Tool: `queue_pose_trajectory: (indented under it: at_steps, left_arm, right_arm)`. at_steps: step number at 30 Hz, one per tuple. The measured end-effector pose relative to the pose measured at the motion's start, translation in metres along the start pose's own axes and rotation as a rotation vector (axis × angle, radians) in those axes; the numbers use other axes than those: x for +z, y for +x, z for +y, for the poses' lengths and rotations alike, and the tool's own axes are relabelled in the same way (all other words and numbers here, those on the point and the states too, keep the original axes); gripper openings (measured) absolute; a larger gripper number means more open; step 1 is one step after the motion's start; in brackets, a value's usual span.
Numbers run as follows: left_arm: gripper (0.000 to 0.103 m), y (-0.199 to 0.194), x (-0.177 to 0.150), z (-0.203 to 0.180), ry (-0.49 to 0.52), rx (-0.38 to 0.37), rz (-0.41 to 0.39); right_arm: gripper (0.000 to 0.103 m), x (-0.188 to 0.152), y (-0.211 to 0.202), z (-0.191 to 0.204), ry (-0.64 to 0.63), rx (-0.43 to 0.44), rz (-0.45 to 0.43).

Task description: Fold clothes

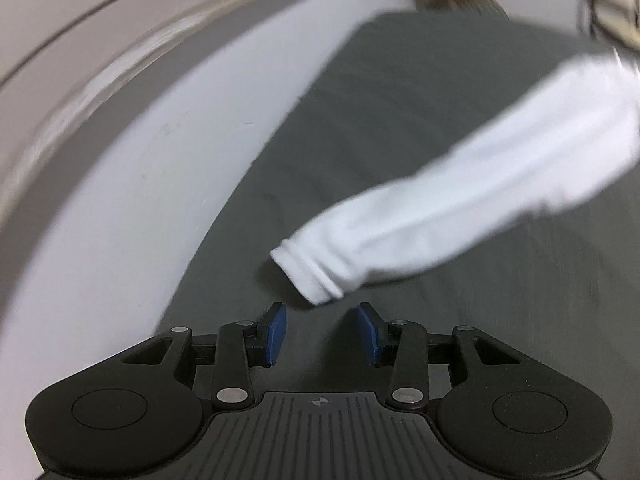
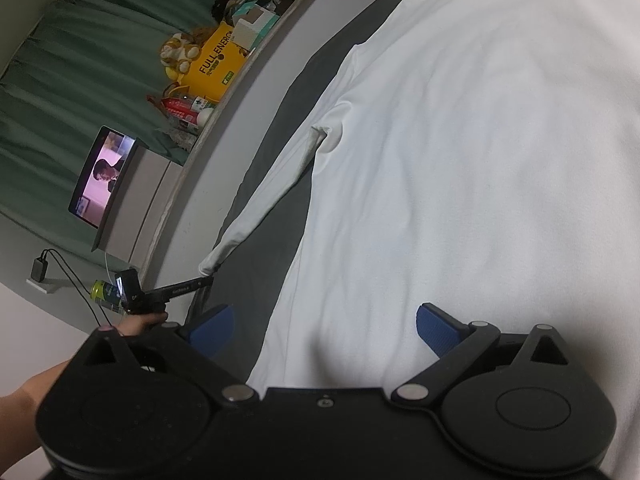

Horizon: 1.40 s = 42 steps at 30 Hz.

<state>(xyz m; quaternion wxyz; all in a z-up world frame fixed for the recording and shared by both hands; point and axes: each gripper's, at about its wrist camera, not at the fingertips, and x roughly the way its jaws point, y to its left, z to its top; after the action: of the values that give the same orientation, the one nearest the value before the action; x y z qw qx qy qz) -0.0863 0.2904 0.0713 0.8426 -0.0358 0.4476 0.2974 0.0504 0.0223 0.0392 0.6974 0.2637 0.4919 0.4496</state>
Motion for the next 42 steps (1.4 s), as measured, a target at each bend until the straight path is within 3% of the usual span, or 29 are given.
queue_pose_trajectory:
  at_steps: [3, 4, 5, 8, 9, 13, 15, 18, 25, 31, 36, 38, 42]
  left_arm:
    - [0.041, 0.002, 0.000, 0.000, -0.019, -0.044, -0.032]
    - [0.036, 0.005, 0.003, 0.001, -0.026, -0.057, -0.032]
    - [0.021, 0.008, 0.008, 0.002, -0.034, -0.071, -0.029]
    - [0.004, 0.014, 0.023, 0.007, -0.050, -0.110, 0.002]
    - [0.004, 0.010, 0.028, 0.012, -0.074, -0.142, 0.007]
    - [0.004, -0.011, 0.054, 0.049, -0.288, -0.317, 0.011]
    - [0.004, -0.012, 0.066, 0.069, -0.416, -0.374, 0.117]
    - [0.004, 0.000, 0.078, 0.072, -0.332, -0.293, 0.320]
    - [0.004, 0.042, 0.068, 0.045, -0.132, -0.104, 0.543]
    - [0.014, 0.033, 0.063, 0.061, -0.209, -0.105, 0.542]
    - [0.015, 0.013, 0.049, 0.081, -0.263, -0.125, 0.442]
    - [0.015, 0.009, 0.042, 0.078, -0.218, -0.133, 0.397]
    - [0.015, 0.006, 0.028, 0.053, -0.007, -0.077, 0.316]
  right_arm:
    - [0.100, 0.000, 0.001, 0.001, -0.011, 0.000, 0.000]
    - [0.101, -0.001, 0.001, 0.001, -0.014, -0.001, 0.001]
    - [0.101, -0.001, 0.000, 0.001, -0.017, -0.001, 0.001]
    - [0.101, -0.001, 0.001, 0.001, -0.016, 0.001, 0.001]
    - [0.101, -0.001, 0.000, 0.001, -0.015, 0.001, 0.002]
    - [0.101, -0.001, 0.000, 0.001, -0.016, 0.003, 0.001]
    - [0.101, -0.001, 0.000, 0.001, -0.016, 0.002, 0.001]
    - [0.101, -0.001, 0.000, 0.001, -0.017, 0.001, 0.001]
    - [0.101, -0.002, 0.000, 0.001, -0.017, 0.003, 0.002]
    - [0.101, -0.001, 0.000, 0.001, -0.013, 0.003, 0.003]
    - [0.101, -0.001, 0.000, 0.001, -0.007, 0.003, 0.003]
    - [0.101, -0.001, 0.000, 0.001, -0.009, 0.002, 0.003]
    - [0.101, -0.001, 0.000, 0.002, -0.010, 0.000, 0.003]
